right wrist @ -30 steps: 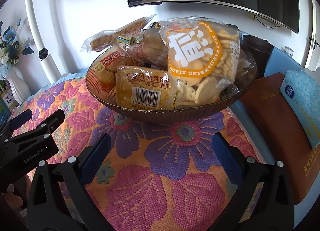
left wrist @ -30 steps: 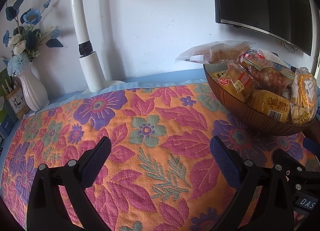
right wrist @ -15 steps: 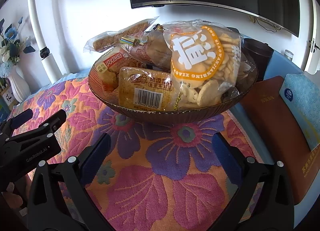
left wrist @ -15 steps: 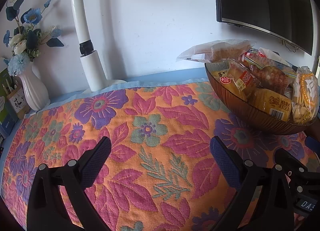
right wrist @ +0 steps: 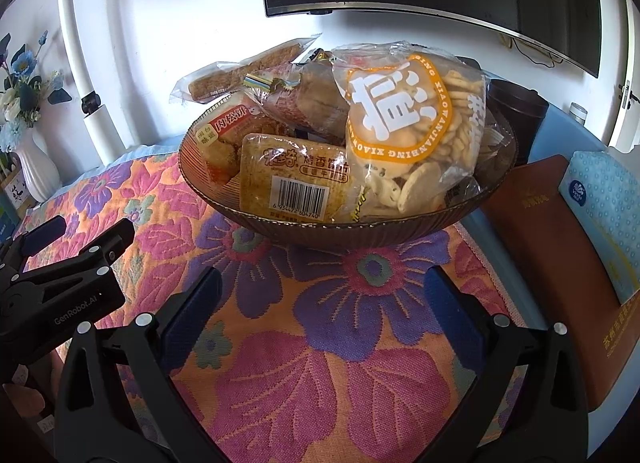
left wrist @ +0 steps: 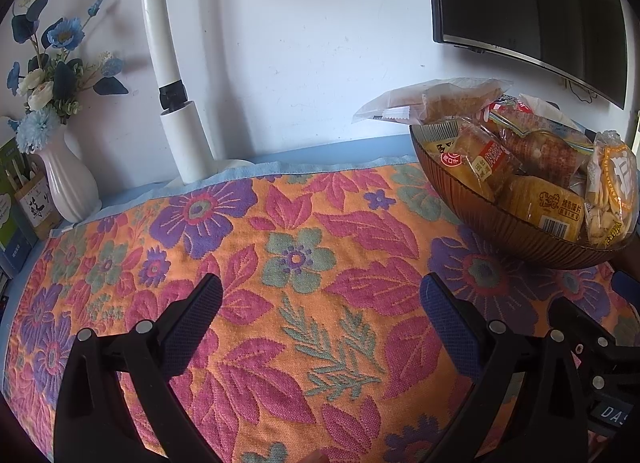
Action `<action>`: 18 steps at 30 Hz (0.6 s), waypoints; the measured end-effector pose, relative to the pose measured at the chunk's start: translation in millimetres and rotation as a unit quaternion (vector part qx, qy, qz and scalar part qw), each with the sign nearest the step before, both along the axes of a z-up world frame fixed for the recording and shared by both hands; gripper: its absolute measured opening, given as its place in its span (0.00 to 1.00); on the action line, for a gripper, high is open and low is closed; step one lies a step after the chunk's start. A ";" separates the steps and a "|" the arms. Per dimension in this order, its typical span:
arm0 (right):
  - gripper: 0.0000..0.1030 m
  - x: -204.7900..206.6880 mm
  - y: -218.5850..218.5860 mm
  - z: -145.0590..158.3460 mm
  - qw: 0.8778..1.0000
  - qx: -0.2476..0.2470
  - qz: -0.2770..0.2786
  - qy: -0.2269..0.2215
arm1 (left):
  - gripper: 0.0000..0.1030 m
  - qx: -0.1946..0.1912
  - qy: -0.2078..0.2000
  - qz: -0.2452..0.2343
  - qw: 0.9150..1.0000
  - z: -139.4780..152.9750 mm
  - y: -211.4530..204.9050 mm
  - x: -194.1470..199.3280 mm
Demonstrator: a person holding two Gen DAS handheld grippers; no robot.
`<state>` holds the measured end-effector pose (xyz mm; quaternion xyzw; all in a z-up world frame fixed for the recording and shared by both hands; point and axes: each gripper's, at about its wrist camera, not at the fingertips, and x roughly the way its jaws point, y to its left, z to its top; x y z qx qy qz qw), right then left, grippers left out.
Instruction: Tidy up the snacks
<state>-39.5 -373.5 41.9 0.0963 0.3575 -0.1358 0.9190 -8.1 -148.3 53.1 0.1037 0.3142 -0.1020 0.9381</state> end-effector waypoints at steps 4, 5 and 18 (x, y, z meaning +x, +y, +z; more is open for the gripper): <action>0.97 -0.5 0.2 0.2 1.000 0.000 0.000 0.000 | 0.95 0.000 0.000 -0.001 1.000 0.1 0.4 0.0; 0.97 -0.3 0.4 -0.2 1.000 0.000 0.000 0.001 | 0.95 0.000 0.000 -0.001 1.000 0.1 0.4 -0.1; 0.97 0.3 1.2 -0.9 1.000 0.000 0.001 0.002 | 0.95 0.018 0.002 -0.003 1.000 -2.1 -1.6 -0.2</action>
